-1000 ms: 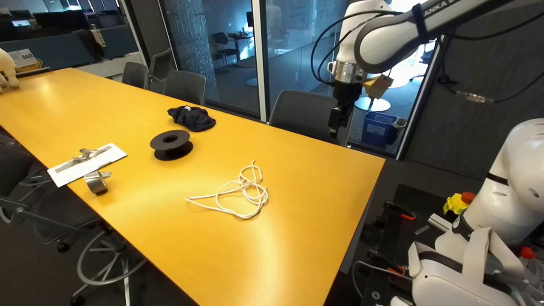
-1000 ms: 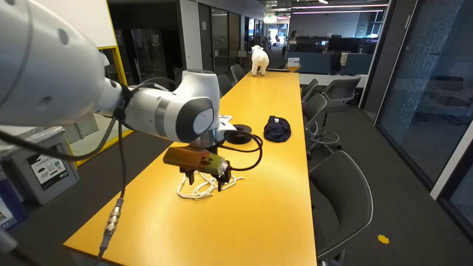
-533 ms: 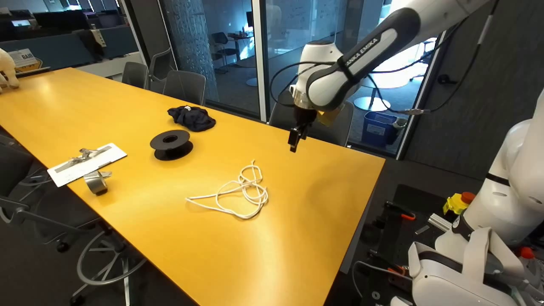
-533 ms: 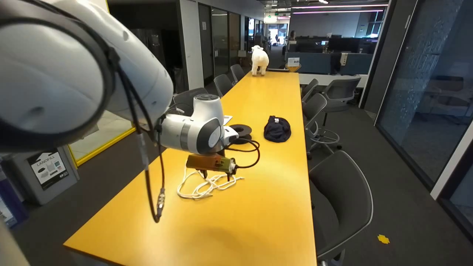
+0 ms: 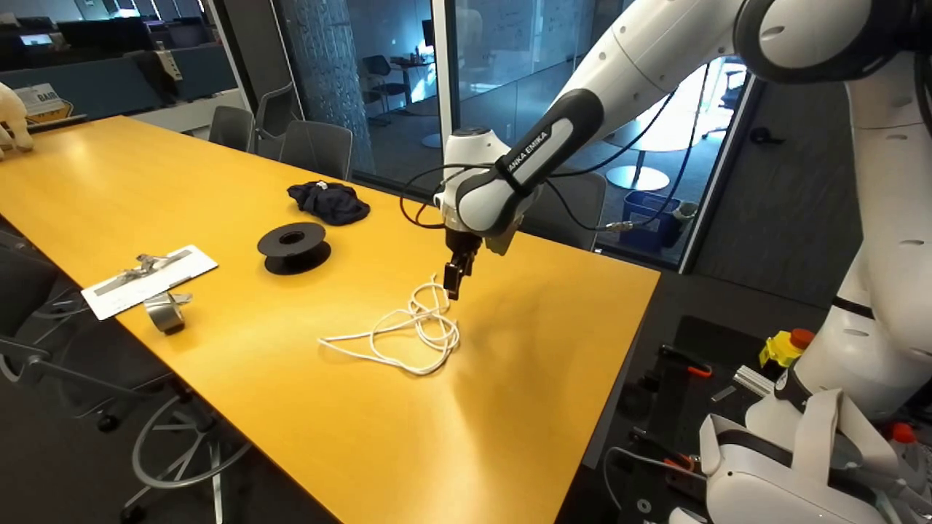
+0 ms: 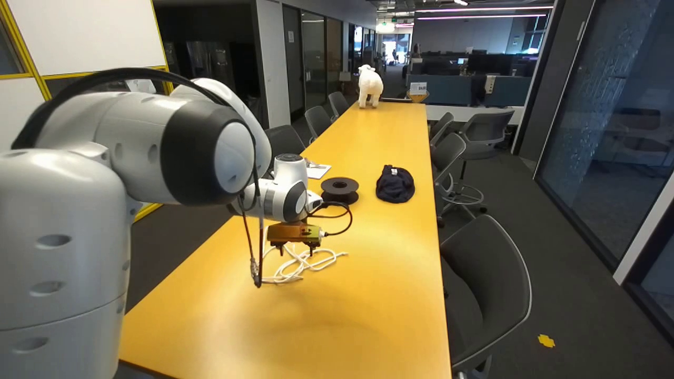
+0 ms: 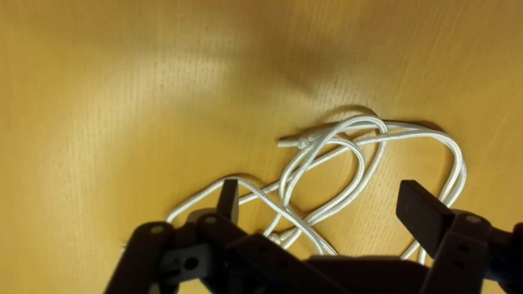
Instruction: Untangle the two ropes on the table.
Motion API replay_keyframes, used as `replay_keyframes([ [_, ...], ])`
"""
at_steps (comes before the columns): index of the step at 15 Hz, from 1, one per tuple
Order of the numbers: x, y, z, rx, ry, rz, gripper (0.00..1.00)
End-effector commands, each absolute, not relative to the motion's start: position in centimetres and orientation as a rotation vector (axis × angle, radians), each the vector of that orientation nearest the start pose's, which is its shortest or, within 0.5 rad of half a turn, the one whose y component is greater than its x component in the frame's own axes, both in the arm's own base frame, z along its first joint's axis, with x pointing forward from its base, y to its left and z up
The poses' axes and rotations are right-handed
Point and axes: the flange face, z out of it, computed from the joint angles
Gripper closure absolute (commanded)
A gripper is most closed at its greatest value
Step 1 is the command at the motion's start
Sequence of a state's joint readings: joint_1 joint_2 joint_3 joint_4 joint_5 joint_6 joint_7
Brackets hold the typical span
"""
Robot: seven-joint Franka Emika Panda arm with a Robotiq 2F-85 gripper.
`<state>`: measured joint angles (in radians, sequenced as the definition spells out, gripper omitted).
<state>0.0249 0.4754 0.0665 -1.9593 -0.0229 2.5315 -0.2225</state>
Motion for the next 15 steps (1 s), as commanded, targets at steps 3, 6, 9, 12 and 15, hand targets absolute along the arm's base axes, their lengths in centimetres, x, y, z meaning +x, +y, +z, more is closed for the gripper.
replay_keyframes([
  [3, 66.2, 9.3, 21.1, -3.080, -0.692, -0.119, 0.00],
  [6, 67.6, 10.0, 19.7, -3.097, -0.744, -0.130, 0.00],
  [9, 69.2, 10.7, 18.4, -3.107, -0.771, -0.165, 0.00],
  [12, 70.9, 11.1, 17.3, -3.104, -0.753, -0.196, 0.00],
  [15, 72.3, 11.1, 16.4, -3.104, -0.731, -0.213, 0.00],
])
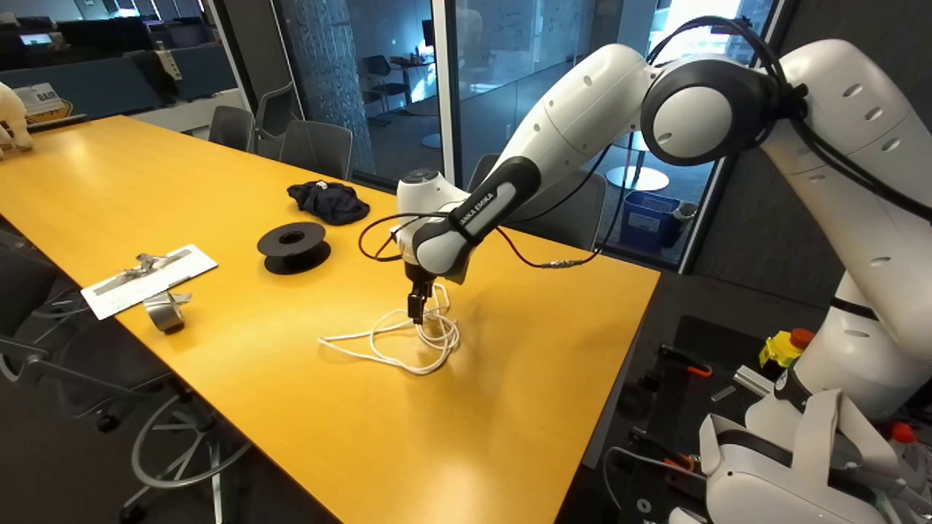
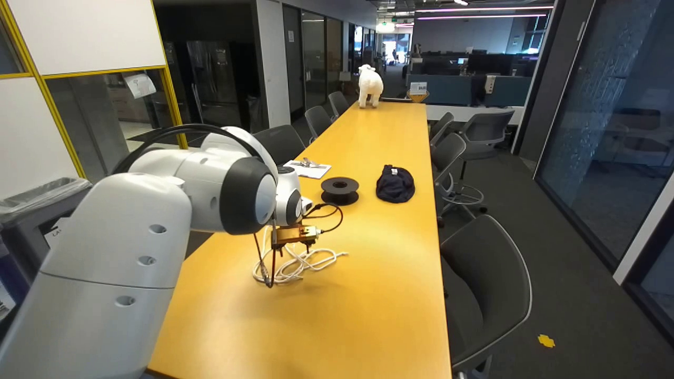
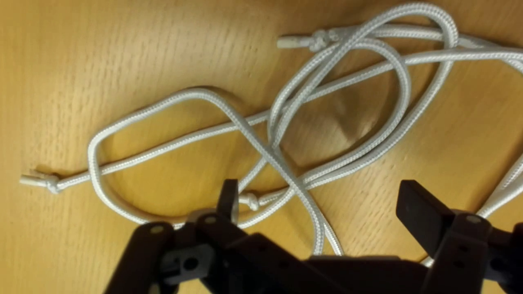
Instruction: Untangle the two ropes on the table.
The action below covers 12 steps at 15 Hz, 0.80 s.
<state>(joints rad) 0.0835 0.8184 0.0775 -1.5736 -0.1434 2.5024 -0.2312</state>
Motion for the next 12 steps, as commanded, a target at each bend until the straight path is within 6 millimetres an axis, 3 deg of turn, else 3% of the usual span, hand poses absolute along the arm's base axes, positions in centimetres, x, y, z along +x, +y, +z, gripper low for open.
replay_keyframes([
  [1, 72.7, 11.0, 16.2, -3.104, -0.719, -0.219, 0.00],
  [9, 74.5, 10.1, 15.0, -3.107, -0.700, -0.210, 0.00],
  [11, 74.8, 10.1, 14.9, -3.105, -0.701, -0.210, 0.26],
  [12, 74.9, 10.1, 14.8, -3.104, -0.700, -0.207, 0.34],
])
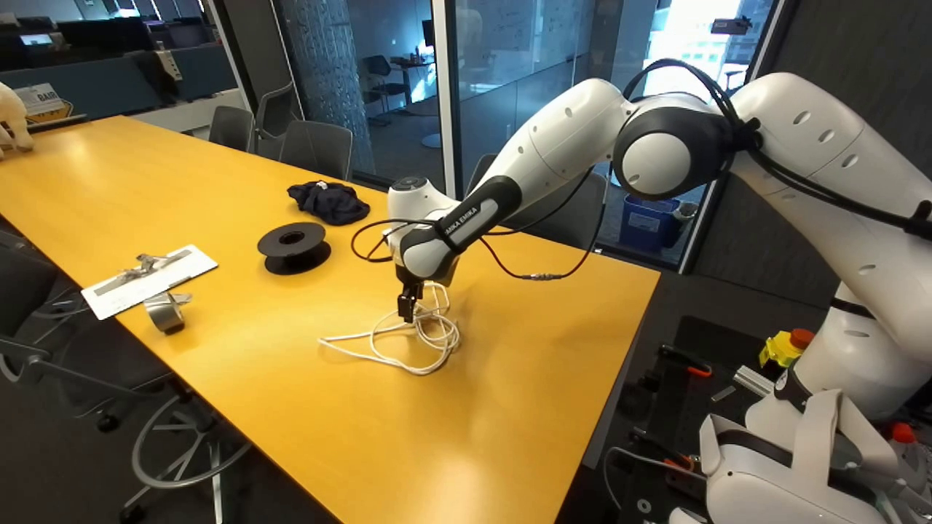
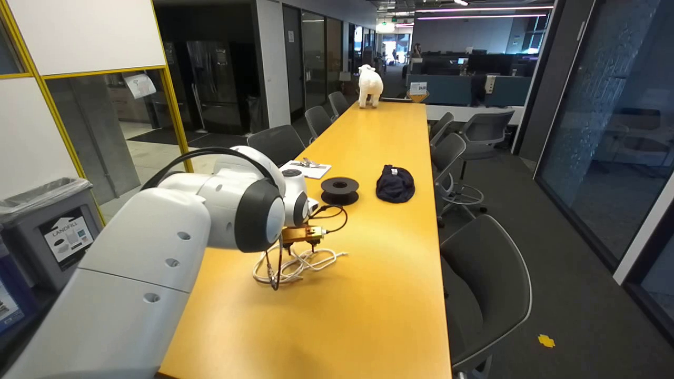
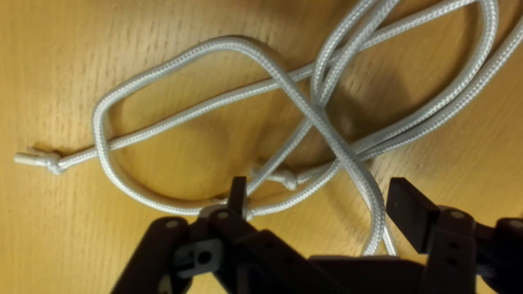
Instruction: Untangle the two ropes on the table.
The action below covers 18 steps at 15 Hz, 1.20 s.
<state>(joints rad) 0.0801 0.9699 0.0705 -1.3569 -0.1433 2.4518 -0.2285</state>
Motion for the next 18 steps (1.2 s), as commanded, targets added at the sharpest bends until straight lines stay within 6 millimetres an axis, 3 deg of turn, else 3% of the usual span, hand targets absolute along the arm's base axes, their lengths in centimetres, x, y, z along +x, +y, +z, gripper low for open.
replay_keyframes([
  [1, 74.9, 10.1, 14.8, -3.104, -0.697, -0.204, 0.42],
  [8, 75.3, 9.9, 15.0, -3.110, -0.693, -0.185, 0.96],
  [9, 75.2, 9.8, 15.2, -3.111, -0.693, -0.183, 1.00],
  [14, 74.5, 9.0, 17.1, -3.128, -0.681, -0.166, 0.99],
  [18, 73.0, 6.2, 21.7, -3.189, -0.613, -0.178, 0.99],
])
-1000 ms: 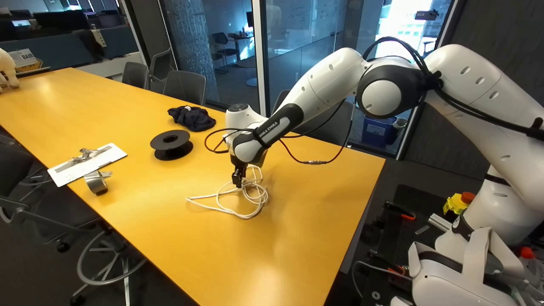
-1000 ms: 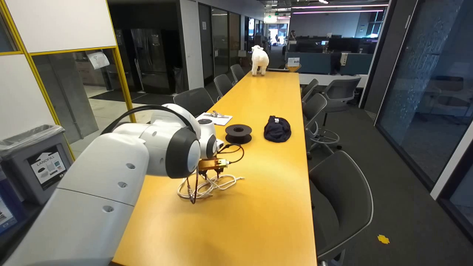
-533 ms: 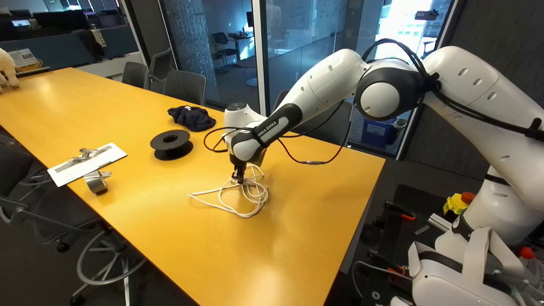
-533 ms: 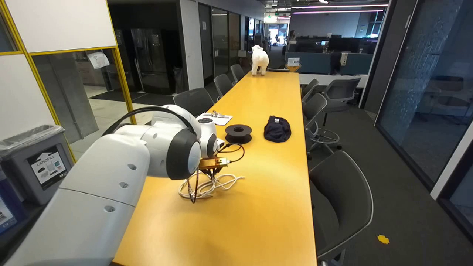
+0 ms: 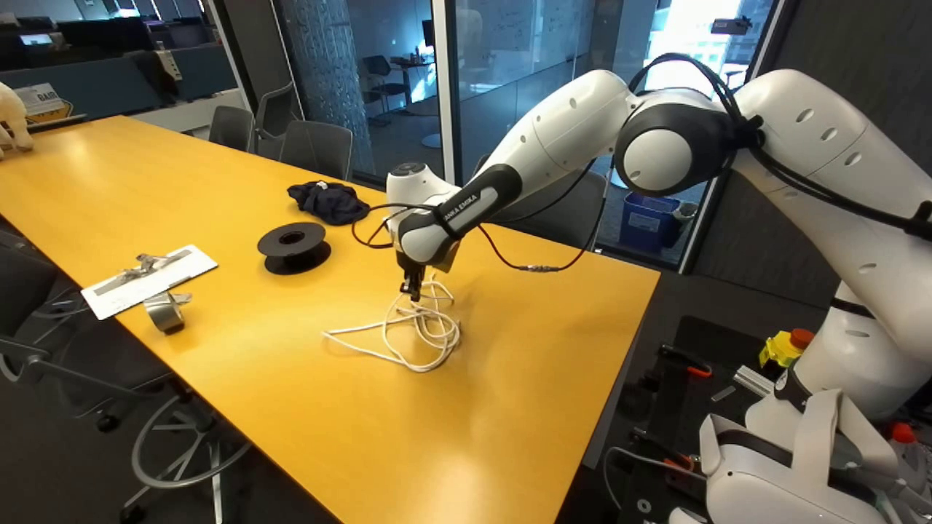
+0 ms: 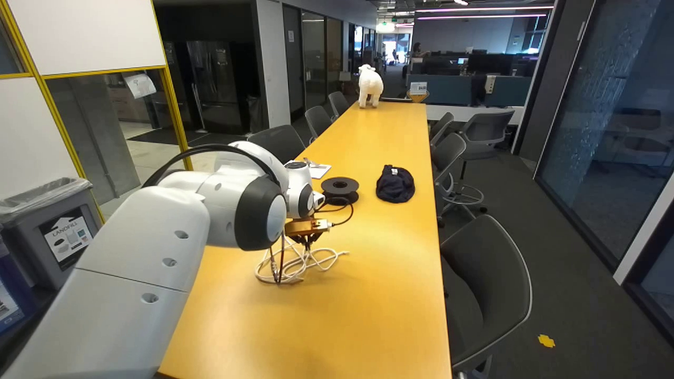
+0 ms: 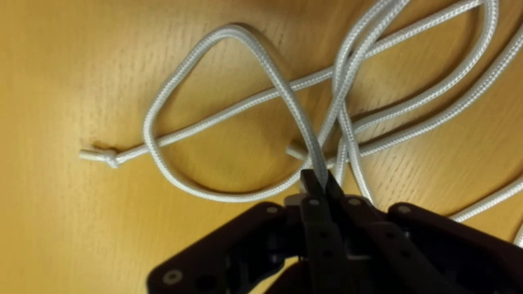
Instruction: Untangle the two ropes on the table.
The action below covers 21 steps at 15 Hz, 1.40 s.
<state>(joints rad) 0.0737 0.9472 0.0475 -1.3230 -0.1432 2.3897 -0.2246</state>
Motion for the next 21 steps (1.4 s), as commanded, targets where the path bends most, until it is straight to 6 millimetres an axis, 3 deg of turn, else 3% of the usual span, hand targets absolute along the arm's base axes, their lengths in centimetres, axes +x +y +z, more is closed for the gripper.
replay_keyframes([
  [1, 72.4, 5.2, 23.1, -3.214, -0.581, -0.184, 0.99],
  [7, 67.4, -2.2, 31.6, -3.372, -0.201, -0.259, 0.99],
  [14, 58.2, -8.7, 39.7, -3.489, 0.281, -0.342, 0.99],
  [18, 51.6, -11.0, 43.2, -3.516, 0.620, -0.335, 0.99],
  [21, 48.6, -12.4, 43.4, -3.467, 0.796, -0.245, 0.99],
])
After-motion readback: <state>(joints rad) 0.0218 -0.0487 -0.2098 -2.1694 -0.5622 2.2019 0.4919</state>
